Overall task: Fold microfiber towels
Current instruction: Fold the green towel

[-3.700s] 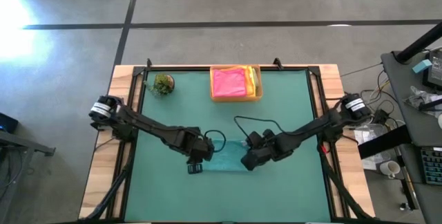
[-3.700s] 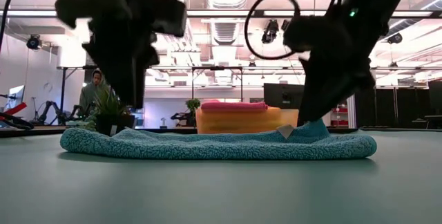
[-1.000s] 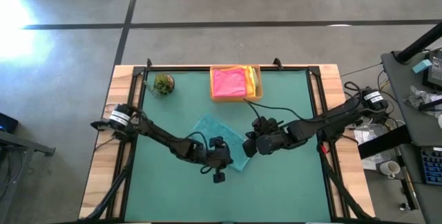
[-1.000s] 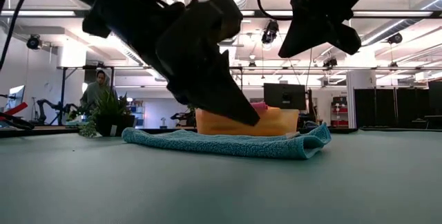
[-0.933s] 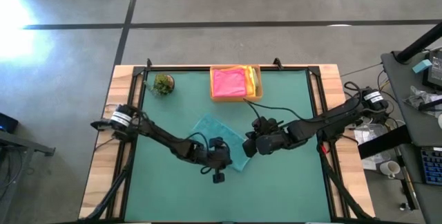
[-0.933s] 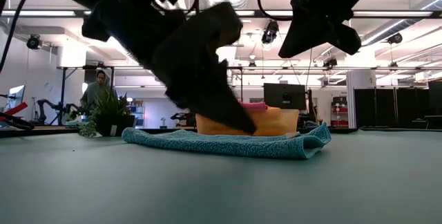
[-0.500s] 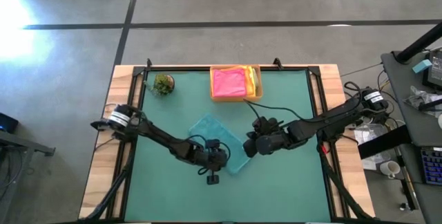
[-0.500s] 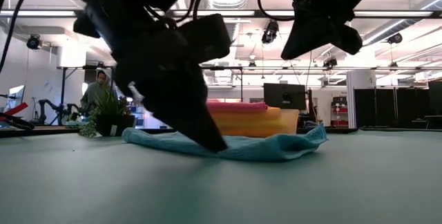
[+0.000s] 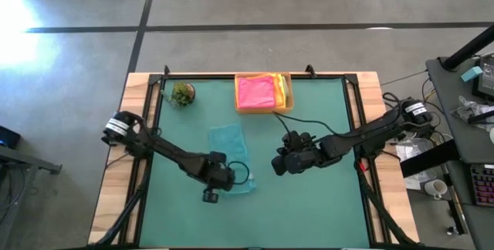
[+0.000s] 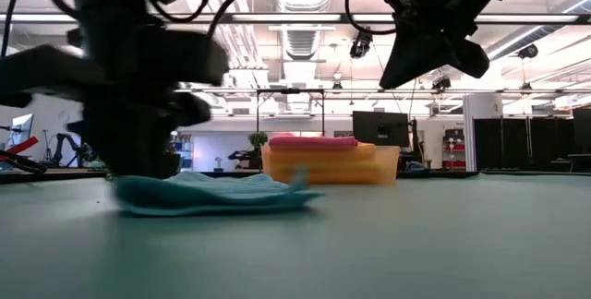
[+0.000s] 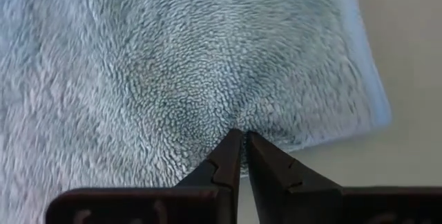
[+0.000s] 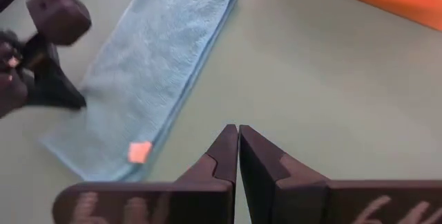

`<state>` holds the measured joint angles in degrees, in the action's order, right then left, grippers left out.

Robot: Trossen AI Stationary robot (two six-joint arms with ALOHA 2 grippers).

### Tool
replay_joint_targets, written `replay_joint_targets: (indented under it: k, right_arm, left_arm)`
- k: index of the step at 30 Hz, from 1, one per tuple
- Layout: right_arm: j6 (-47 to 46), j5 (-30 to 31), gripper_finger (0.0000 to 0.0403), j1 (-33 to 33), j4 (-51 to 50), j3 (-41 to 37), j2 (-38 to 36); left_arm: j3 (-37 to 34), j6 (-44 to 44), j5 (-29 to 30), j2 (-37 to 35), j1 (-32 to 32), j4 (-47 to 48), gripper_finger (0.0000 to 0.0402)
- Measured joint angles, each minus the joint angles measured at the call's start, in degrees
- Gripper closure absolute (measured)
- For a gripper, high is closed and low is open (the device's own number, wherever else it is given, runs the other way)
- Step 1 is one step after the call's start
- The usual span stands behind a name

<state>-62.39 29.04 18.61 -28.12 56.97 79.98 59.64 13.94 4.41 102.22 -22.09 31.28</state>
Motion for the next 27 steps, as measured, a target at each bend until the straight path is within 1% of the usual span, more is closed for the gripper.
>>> replay_joint_targets:
  k: [5, 9, 13, 17, 24, 27]
  right_arm:
    - [-0.1, -0.5, 0.0394, 0.0, 0.2, 0.0, 1.4]
    - [-0.7, -0.9, 0.0394, 0.0, 0.1, 0.0, 2.0]
    - [-0.6, -1.0, 0.0394, 0.0, 0.2, 0.0, 2.2]
    - [1.9, -1.0, 0.0394, 0.0, 0.7, 0.5, 2.2]
    - [5.8, -1.0, 0.0394, 0.0, 3.2, 0.9, 2.2]
    - [6.1, -1.1, 0.0394, 0.0, 3.6, 0.9, 2.2]
  left_arm:
    - [-0.3, -2.4, 0.8, -2.9, -0.1, 12.4, 0.0389]
    - [-0.3, -2.6, 2.4, -4.6, -0.1, 18.4, 0.0389]
    - [-0.3, -2.4, 2.6, -6.6, -0.2, 18.8, 0.0389]
    - [-0.2, -2.3, 2.7, -8.4, -0.2, 19.2, 0.0388]
    - [-0.2, -2.7, 2.8, -9.2, -0.2, 19.8, 0.0388]
    - [0.2, -2.7, 3.0, -9.3, -0.2, 22.3, 0.0388]
